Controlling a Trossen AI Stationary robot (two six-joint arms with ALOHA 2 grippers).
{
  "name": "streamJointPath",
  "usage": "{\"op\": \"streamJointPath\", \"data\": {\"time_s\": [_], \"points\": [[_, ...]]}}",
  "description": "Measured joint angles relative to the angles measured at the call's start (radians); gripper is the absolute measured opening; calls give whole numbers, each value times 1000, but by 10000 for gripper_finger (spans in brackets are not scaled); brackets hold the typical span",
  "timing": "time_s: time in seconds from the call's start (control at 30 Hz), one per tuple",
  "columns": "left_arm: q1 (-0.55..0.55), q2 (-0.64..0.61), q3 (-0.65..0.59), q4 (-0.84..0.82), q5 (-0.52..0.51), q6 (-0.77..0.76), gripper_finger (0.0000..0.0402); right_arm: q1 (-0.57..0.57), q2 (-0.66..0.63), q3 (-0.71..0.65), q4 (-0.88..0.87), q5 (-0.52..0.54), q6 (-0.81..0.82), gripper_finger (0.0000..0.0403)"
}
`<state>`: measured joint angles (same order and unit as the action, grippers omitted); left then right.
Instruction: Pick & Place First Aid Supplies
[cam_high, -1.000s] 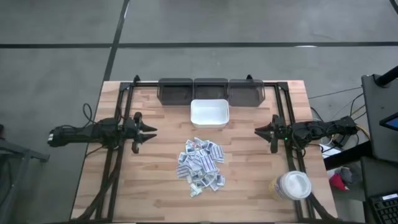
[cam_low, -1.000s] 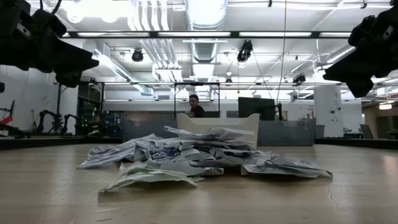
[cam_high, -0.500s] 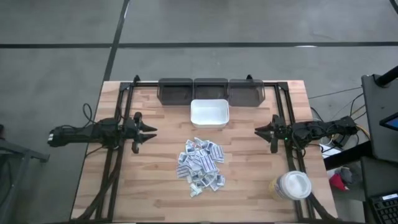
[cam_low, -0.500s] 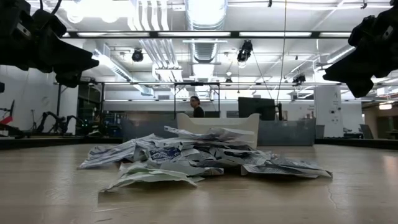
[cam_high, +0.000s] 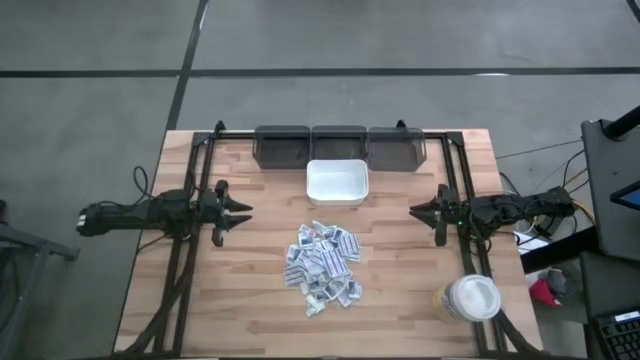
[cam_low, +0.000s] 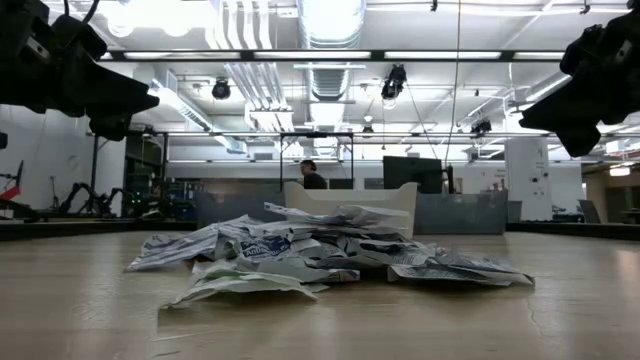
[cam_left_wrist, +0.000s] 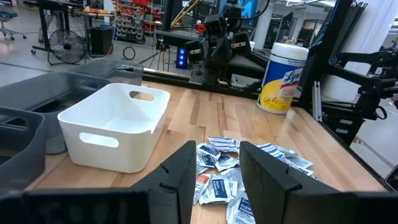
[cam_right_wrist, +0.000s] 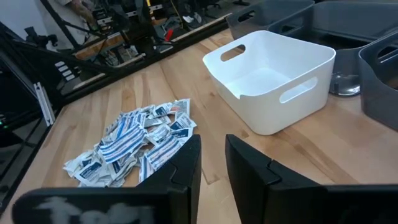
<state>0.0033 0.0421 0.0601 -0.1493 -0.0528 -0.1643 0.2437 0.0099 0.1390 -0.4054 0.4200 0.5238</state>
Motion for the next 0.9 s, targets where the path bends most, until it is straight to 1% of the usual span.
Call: {"op": "streamJointPath", "data": {"time_s": [0.17,0.3,0.43,0.67,0.9], "points": [[0,0,0,0,-1,16,124,0,0,0,0,0,1,81],[0,0,0,2,-44,178,124,0,0,0,1,0,1,81],[0,0,0,2,-50,254,124,0,0,0,18,0,18,72],[0,0,0,23,-54,243,124,0,0,0,55,0,122,63],[0,0,0,27,-54,236,124,0,0,0,70,-25,153,64]]}}
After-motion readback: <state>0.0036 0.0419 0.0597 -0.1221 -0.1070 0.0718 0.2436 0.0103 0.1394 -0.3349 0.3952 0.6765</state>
